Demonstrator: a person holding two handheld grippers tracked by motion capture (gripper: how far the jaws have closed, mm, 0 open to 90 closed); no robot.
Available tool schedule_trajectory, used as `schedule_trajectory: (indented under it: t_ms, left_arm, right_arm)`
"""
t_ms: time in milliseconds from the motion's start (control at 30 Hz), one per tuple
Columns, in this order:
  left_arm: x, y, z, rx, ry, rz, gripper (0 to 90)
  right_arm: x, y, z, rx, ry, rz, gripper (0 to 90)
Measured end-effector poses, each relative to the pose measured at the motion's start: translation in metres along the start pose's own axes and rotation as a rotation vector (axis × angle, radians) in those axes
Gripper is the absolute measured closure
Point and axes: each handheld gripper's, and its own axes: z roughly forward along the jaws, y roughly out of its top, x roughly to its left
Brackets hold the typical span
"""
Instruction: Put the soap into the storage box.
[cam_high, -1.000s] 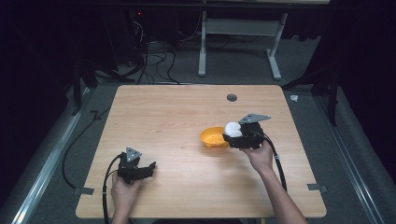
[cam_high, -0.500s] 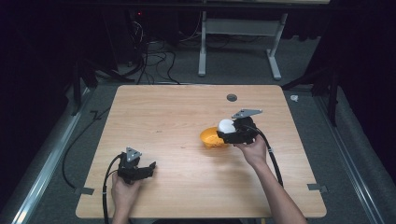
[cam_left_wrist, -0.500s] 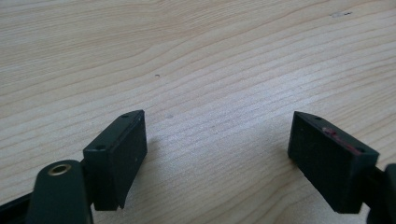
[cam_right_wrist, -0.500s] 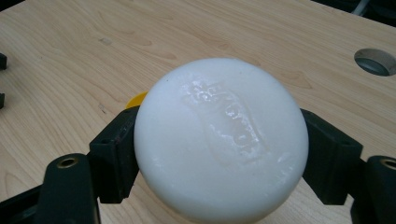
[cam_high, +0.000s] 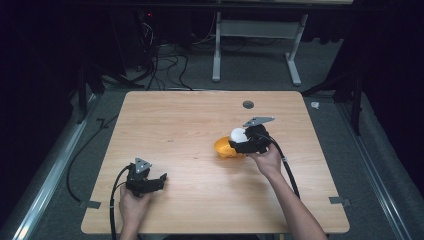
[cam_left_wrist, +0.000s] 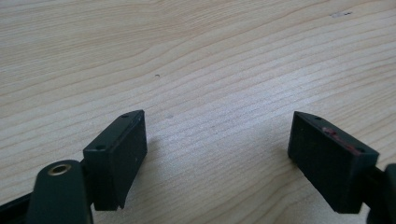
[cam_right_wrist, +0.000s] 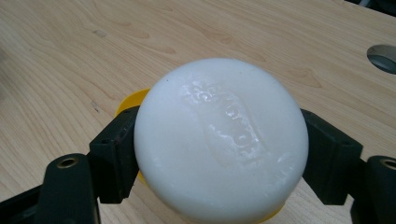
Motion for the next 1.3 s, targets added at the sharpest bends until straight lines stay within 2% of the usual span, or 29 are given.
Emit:
schedule_trajectory:
  t_ms: [267,567,767,1300]
  left_arm:
    - [0.000,0.000,0.000,0.000,0.000,0.000,20.2]
    - [0.000,0.000,0.000,0.000,-0.001,-0.001,20.2]
    - [0.000,0.000,0.000,0.000,-0.002,0.000,20.2]
    - [0.000,0.000,0.000,0.000,-0.002,0.000,20.2]
  right_arm:
    - [0.002,-0.001,0.010,0.021,0.009,0.000,25.0]
    - [0.006,0.001,0.022,0.050,-0.007,-0.029,25.0]
    - [0.007,0.000,0.027,0.062,-0.008,-0.029,25.0]
    - [0.007,-0.003,0.033,0.077,-0.018,-0.023,24.9]
